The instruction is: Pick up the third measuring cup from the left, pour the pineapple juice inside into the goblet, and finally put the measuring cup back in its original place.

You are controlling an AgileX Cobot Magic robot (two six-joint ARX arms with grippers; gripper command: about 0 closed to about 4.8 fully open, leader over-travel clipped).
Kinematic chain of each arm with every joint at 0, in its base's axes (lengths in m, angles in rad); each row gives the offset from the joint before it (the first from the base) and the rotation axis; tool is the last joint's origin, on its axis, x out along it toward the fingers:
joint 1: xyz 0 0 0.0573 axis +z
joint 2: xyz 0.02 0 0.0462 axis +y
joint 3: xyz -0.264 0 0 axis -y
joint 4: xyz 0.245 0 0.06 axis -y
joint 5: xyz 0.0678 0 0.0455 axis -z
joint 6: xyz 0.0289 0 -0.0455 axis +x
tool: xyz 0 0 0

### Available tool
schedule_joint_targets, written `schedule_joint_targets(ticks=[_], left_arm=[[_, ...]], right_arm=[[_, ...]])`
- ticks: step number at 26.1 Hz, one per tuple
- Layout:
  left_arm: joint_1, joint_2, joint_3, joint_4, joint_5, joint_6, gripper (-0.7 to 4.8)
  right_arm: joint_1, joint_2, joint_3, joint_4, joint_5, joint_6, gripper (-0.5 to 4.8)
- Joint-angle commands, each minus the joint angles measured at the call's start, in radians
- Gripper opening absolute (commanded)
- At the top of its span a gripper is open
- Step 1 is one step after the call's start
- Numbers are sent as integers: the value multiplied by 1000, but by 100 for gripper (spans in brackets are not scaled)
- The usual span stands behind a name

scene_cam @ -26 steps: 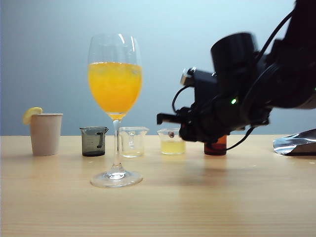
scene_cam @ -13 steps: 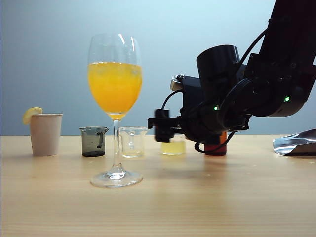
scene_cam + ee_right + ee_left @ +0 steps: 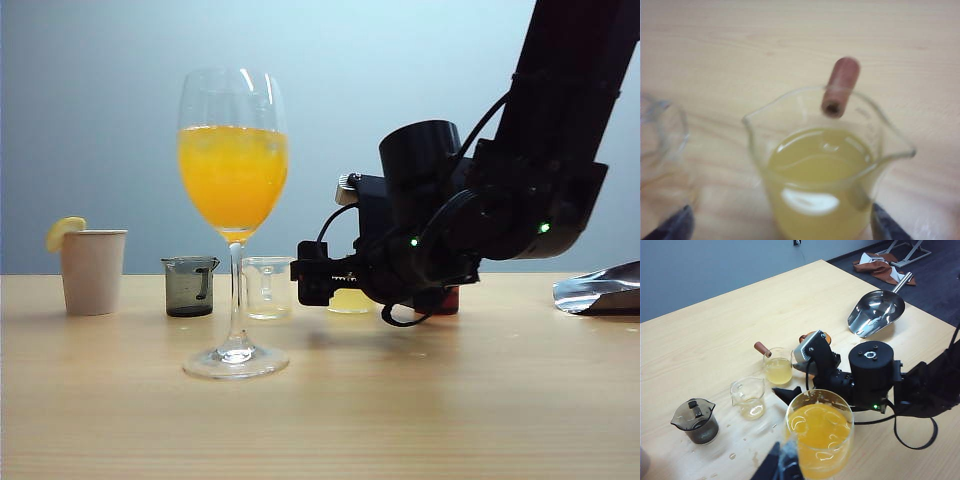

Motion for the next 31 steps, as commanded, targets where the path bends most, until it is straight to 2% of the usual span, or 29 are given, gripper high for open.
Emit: schedule_joint_targets(ticks=[1, 6, 12, 16, 31], left_arm=[[-1, -2, 3, 3, 5, 2, -5], [-1, -2, 3, -9, 5, 1, -5], [-1, -2, 3, -50, 5, 1, -5], [-1, -2, 3, -75, 5, 2, -5], [-1, -2, 3, -97, 5, 2, -5]], right_arm=[[1, 21, 42, -6, 31, 0, 479], [0, 56, 93, -8, 45, 5, 479], [-3, 88, 149, -15, 109, 4, 479], [-15, 112, 192, -64, 105, 5, 479], [-24, 143, 218, -67, 106, 43, 479]])
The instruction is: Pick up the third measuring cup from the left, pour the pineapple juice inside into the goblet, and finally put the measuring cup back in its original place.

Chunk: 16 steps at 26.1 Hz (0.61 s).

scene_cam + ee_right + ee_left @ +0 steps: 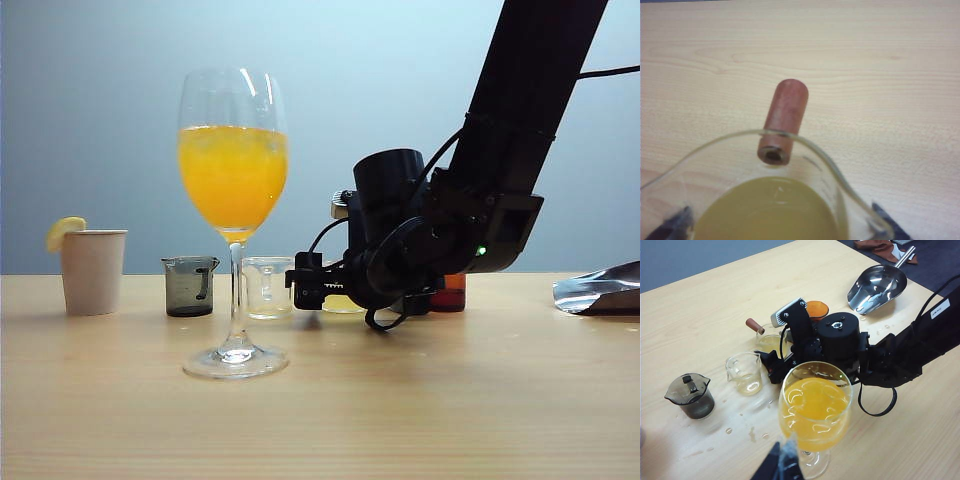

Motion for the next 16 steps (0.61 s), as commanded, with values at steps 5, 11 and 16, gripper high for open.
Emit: schedule_joint_targets(ticks=[5, 11, 16], left_arm=[[-1, -2, 3, -23, 4, 2, -5], [-1, -2, 3, -27, 5, 1, -5], [-1, -3, 3, -35, 5, 0, -6]], right_arm=[[-6, 0, 2, 6, 1, 64, 425], [-6, 0, 2, -9, 0, 52, 248], [-6, 0, 2, -11, 0, 19, 242]])
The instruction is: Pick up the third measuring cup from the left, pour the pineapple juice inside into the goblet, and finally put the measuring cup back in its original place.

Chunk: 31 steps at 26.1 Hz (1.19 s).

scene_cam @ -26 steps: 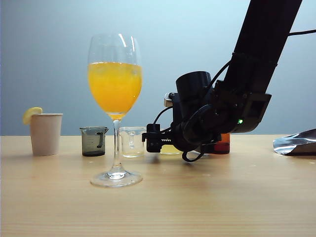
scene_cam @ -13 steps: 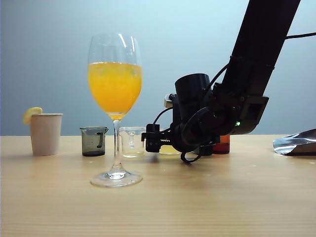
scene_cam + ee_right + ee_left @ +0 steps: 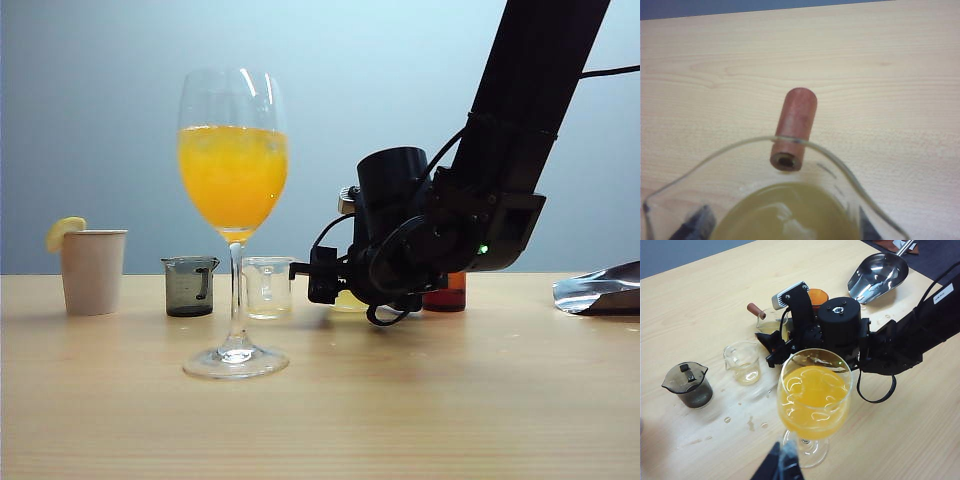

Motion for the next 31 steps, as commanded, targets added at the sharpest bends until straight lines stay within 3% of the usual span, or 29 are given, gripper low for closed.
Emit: schedule_joint_targets(ticks=[1, 16, 31], left_arm=[[-1, -3, 3, 2, 5, 1, -5], [-1, -3, 3, 3, 4, 3, -5], [-1, -3, 3, 3, 4, 3, -5]], right_arm=[[2, 0, 0, -19, -2, -34, 236], [3, -119, -1, -33, -66, -63, 229], [9, -391, -3, -318, -108, -90, 229]])
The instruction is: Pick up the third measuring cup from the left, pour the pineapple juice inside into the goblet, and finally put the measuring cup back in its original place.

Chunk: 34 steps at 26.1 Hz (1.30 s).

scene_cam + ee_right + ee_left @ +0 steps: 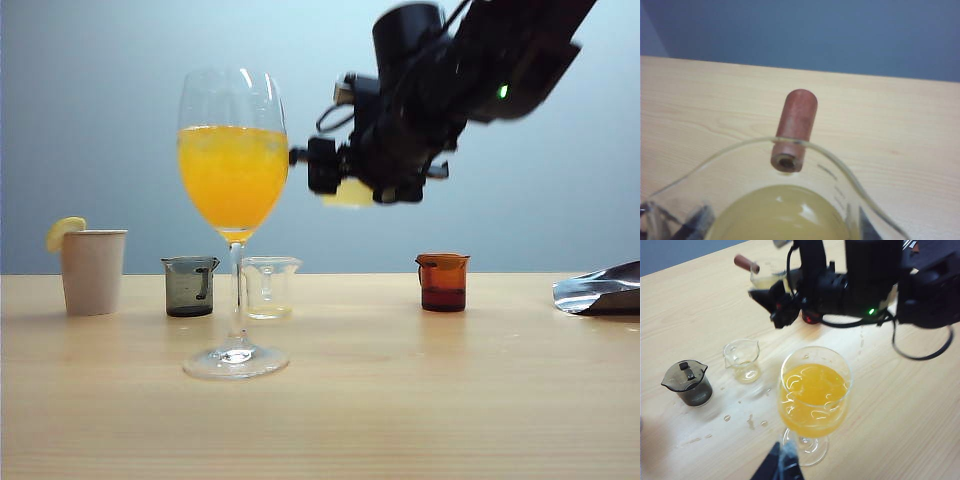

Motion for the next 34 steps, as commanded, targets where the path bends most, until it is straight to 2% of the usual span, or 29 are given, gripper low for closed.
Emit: schedule_joint_targets(ticks=[1, 4, 5, 12, 17, 28, 34], left_arm=[[-1, -3, 3, 7, 4, 2, -5], [-1, -3, 3, 7, 4, 2, -5], [-1, -3, 3, 7, 4, 2, -5], [-1, -3, 3, 6, 4, 2, -5], [-1, -3, 3, 6, 4, 2, -5], [0, -2, 3, 7, 4, 2, -5], [0, -2, 3, 7, 4, 2, -5]], right_arm=[[5, -62, 3, -53, -8, -2, 228], [5, -109, -12, -101, -8, -3, 225], [5, -138, -41, -98, -11, -3, 209], [34, -302, -188, -96, -30, -3, 210], [73, -373, -201, -112, -25, -8, 209], [138, -484, -202, -301, -30, -30, 210], [194, -578, -259, -306, -29, -34, 210]])
